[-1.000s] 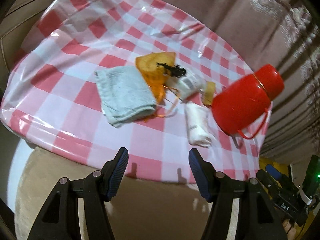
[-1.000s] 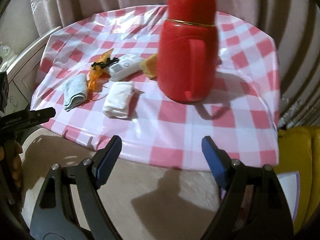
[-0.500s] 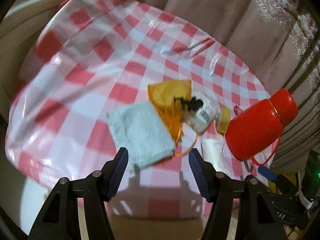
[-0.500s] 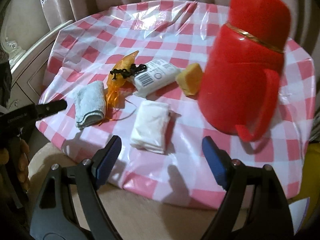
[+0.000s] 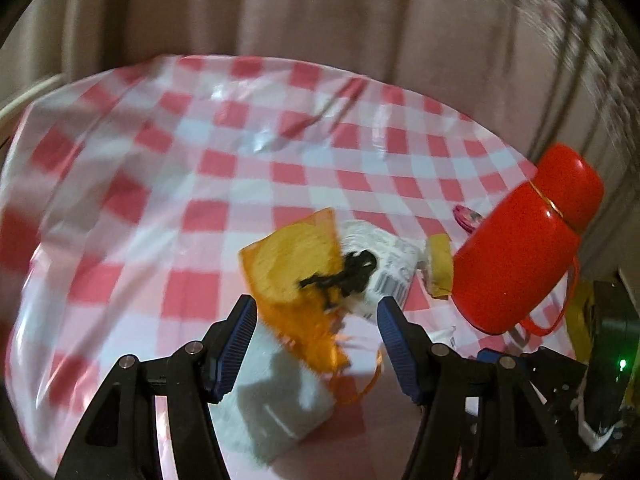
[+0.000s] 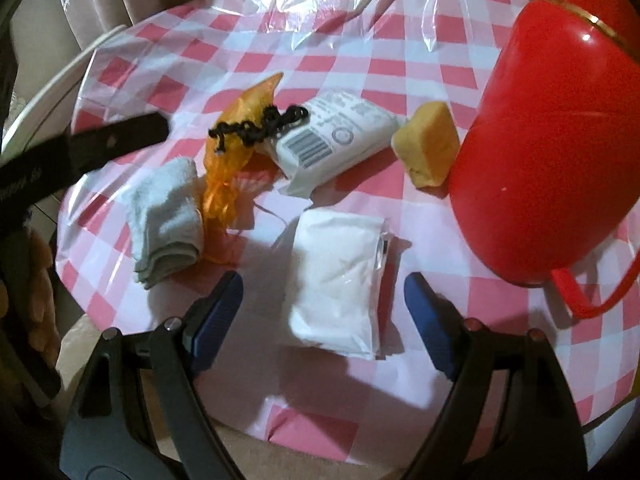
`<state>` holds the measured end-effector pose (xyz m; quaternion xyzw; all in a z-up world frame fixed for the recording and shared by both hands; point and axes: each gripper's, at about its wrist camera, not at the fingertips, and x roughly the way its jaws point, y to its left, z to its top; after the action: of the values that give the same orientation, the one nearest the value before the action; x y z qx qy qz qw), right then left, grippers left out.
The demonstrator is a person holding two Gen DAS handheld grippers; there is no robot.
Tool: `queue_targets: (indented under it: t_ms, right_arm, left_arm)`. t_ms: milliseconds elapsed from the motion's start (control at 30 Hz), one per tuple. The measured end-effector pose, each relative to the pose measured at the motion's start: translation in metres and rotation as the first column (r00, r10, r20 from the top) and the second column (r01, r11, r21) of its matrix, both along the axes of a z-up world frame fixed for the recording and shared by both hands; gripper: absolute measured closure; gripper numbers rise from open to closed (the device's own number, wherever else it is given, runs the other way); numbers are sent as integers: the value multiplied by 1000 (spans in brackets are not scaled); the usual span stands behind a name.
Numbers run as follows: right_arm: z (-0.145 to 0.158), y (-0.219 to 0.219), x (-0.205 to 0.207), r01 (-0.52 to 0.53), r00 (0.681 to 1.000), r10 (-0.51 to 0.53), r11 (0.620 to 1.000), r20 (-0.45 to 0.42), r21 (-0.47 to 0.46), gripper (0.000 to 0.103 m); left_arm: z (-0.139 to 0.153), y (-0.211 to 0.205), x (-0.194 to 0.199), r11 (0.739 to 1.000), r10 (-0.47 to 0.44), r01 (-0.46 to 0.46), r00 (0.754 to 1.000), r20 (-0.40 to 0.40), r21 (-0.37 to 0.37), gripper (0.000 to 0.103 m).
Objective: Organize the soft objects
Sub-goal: 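Grasp the black bead chain with the left tool while the right tool grasps the white packet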
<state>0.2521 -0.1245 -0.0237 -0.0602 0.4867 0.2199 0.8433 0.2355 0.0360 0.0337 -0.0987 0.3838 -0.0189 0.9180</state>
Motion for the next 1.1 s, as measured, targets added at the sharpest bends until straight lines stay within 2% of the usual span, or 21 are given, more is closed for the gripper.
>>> queue_targets:
  t_ms: [200,300,367,400,433,533,633,733,800,1000,1100]
  right_arm:
    - [-13,4,0,7,1000,-6,999,10,-34,19]
    - [-17,6,1,10,1000,-9,999,20,-46,19]
    - [-20,7,2,10,1000,-9,999,19,-50,25]
    - [-22,7,3,7,1000,-6,999,10,-49,36]
    - [-25,6,4,6,1000,-6,999,-4,-48,42]
    - [-29,5,4,7,1000,-7,999,-8,-42,44]
    - [-29,4,5,8,1000,-8,1000,-9,-28,44]
    - [-29,1,5,14,1000,-14,1000,-13,-12,45]
    - [-29,1,5,14,1000,-14,1000,-14,-4,45]
    - [-26,-3,2,21,1000,-21,1000,-7,14,47]
    - [-27,-4,1,23,1000,-23,1000,-12,16,47]
  left_arm:
    - [-13,-25,24,988,-116,113,993,18,104,42]
    - [-23,-31,35,976,-168,165,986,8,139,49]
    - [-28,-32,40,971,-192,189,981,4,146,50]
    - [-31,-31,42,969,-201,198,980,1,150,50]
    - [-34,-32,43,965,-207,204,978,1,167,50]
    - [-40,-32,46,959,-214,214,977,-18,185,58]
    - [-44,-36,44,946,-218,218,976,-27,240,66]
    - [-44,-34,40,948,-222,224,974,-32,226,76]
    - [-43,-32,37,950,-220,221,975,-32,218,79]
    - [-33,-27,24,965,-197,193,980,5,175,79]
    - [-35,-20,23,974,-165,163,986,-4,156,79]
